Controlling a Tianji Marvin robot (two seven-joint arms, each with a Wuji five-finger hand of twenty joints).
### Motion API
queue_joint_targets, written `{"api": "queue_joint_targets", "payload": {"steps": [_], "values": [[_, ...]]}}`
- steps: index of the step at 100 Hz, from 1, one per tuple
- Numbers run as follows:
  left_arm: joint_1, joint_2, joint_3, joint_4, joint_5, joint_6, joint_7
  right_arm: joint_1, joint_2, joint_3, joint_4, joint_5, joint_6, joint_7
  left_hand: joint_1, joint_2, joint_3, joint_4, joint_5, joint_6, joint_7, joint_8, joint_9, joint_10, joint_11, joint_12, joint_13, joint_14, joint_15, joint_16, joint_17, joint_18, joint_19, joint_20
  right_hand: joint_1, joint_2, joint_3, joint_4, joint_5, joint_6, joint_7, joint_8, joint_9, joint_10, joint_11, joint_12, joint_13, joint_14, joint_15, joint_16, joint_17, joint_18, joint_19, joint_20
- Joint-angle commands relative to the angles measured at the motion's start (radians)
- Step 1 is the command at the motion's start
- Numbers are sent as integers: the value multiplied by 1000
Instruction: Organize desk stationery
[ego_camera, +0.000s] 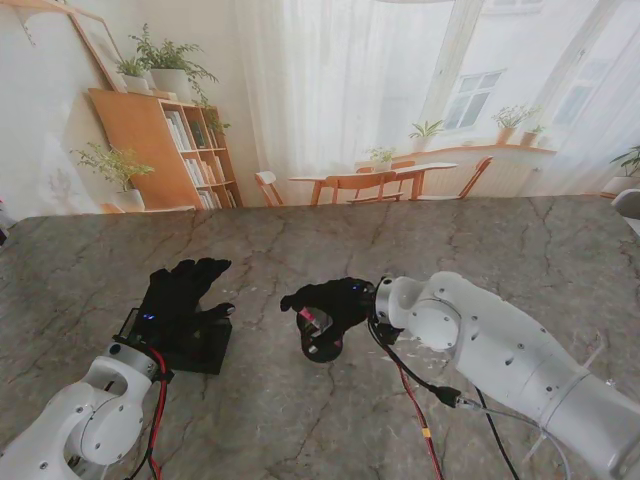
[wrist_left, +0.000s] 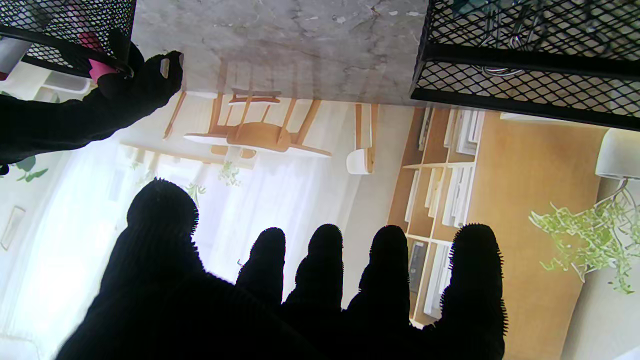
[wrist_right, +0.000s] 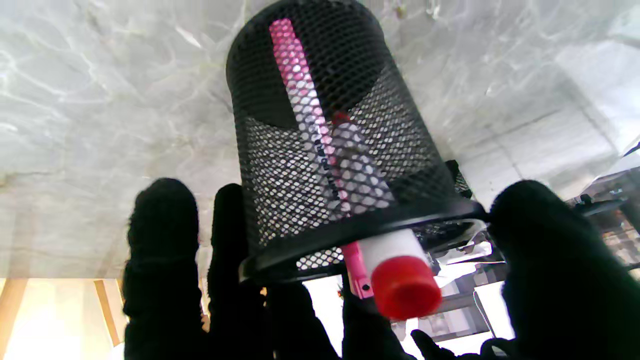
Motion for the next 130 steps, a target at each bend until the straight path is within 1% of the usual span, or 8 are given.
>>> {"api": "queue_joint_targets", "payload": {"steps": [1,14,25,54,74,103,118,130], "values": [[4,-4,2,3,-3,-4,3,-13,8,8,-7,-8,-6,12,29,76,-15,-43,22,0,6,12,13,-1,1,15,15,-14,8,-6,-5,-20,12,31,-34,25,-18,-32,-8,23,-20,-25,-26,15,-40,-21,-23,26,-26,-16,-29,54,-15,29],[4,-4,3,4,-4,-4,3,-34,11,37,-30,-15,-3,16,30,77,-15,-43,23,-1,7,12,13,-3,1,15,15,-15,8,-6,-3,-18,15,31,-44,46,-24,-32,-8,22,-27,-30,-23,16,-71,-25,-49,50,-114,-56,-133,143,-88,61],[3,-4,3,5,-3,-6,3,-54,11,66,-53,-15,2,18,30,77,-16,-43,22,-1,6,12,13,-4,1,16,16,-14,8,-6,-4,-18,15,31,-52,71,-31,-31,-2,19,-32,-35,-18,17,-84,-31,-56,66,-183,-91,-180,179,-132,65],[4,-4,2,7,3,-10,10,-101,7,149,-124,-9,11,9,29,77,-16,-43,21,-3,6,12,13,-3,1,15,14,-15,7,-6,-5,-21,15,30,-66,169,-75,-25,28,-2,-54,-73,2,13,-119,-78,-70,87,-378,-181,-266,220,-204,26],[6,-3,0,5,14,-22,18,-211,-2,285,-249,-26,84,-32,24,75,-17,-43,18,-2,5,12,10,-3,0,15,11,-15,6,-6,-10,-20,10,28,-43,222,-108,-18,58,-22,-60,-100,21,-2,-120,-107,-86,72,-459,-211,-347,230,-268,-49],[7,-1,13,-21,22,-54,20,-457,-41,460,-422,-59,309,-244,12,65,-18,-42,7,2,0,10,1,-1,-3,13,-3,-9,0,-11,-20,-11,-13,15,10,224,-120,-9,130,-54,-53,-141,75,-35,-113,-134,-110,9,-553,-239,-474,184,-369,-168],[-14,0,39,-36,-4,-81,-11,-551,-65,490,-453,-44,427,-362,-28,62,-17,-39,-11,14,-11,2,-13,6,-8,7,-25,2,-14,-26,-29,5,-43,0,32,216,-116,-5,168,-63,-38,-149,101,-44,-108,-139,-119,-8,-579,-244,-523,146,-407,-199],[-44,2,59,-54,-42,-109,-70,-597,-75,501,-452,-47,489,-419,-65,50,-16,-36,-39,27,-28,-12,-37,16,-17,-2,-55,16,-28,-46,-40,23,-82,-22,36,221,-117,-4,182,-63,-32,-153,121,-41,-104,-139,-115,-11,-589,-243,-529,137,-416,-206]]}}
